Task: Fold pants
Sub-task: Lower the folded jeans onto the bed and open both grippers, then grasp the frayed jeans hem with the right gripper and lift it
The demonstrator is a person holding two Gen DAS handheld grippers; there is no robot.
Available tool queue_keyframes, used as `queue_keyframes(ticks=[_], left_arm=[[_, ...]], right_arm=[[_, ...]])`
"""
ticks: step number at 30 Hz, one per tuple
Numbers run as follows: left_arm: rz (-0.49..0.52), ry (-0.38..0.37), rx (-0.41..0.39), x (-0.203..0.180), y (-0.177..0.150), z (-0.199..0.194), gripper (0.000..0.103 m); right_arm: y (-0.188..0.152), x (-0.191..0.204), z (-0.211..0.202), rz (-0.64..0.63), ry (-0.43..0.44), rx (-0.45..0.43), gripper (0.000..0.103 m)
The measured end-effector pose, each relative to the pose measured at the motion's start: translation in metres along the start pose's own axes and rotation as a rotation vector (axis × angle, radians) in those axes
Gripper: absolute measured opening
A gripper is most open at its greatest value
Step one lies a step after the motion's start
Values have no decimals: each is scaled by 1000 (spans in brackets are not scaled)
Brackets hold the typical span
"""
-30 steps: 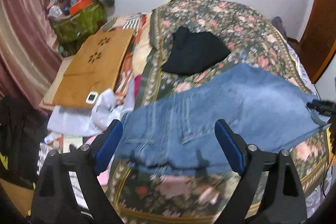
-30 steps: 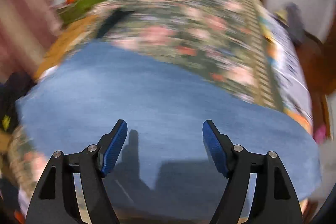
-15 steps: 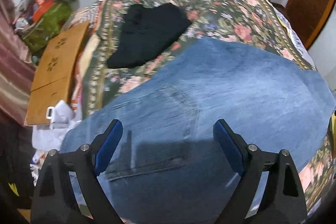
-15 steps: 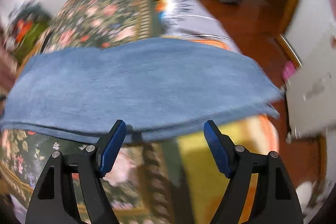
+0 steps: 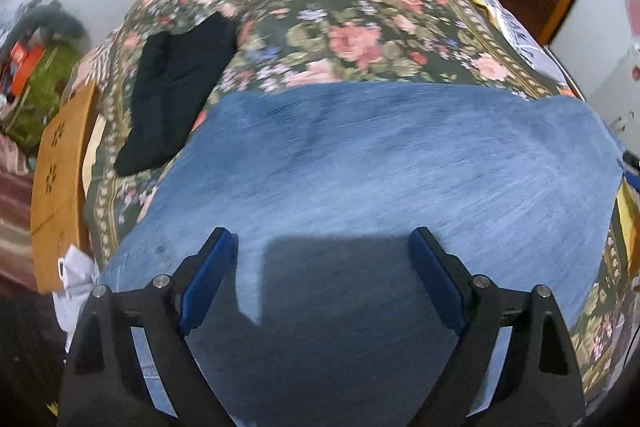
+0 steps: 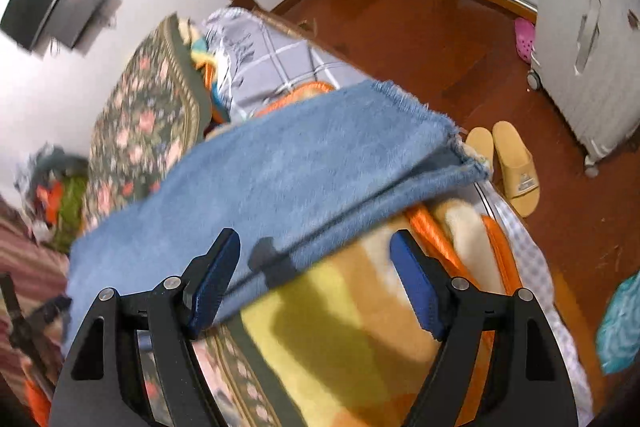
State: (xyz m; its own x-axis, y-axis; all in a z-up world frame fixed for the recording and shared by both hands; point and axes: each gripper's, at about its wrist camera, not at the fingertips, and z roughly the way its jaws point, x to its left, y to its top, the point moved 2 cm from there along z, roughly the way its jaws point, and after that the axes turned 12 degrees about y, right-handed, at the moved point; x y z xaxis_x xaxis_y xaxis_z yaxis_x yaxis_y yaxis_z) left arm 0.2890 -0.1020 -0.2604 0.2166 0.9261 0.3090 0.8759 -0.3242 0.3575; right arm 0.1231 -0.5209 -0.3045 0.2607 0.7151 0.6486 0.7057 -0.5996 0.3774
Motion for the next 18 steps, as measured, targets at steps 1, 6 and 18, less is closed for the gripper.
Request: queue_keyframes(ticks=[1,6,18], left_arm=[[10,-1,-4,-4,2,0,90],[14,-29,-2,-23,14,5,91],[-16,-43,3,-23,16,10,96]], right_arm=[[3,-3,3,19,8,-4,76],[12,-23,22,99,8,-21,69],[46,-18,6,-20,-76,-143,9]])
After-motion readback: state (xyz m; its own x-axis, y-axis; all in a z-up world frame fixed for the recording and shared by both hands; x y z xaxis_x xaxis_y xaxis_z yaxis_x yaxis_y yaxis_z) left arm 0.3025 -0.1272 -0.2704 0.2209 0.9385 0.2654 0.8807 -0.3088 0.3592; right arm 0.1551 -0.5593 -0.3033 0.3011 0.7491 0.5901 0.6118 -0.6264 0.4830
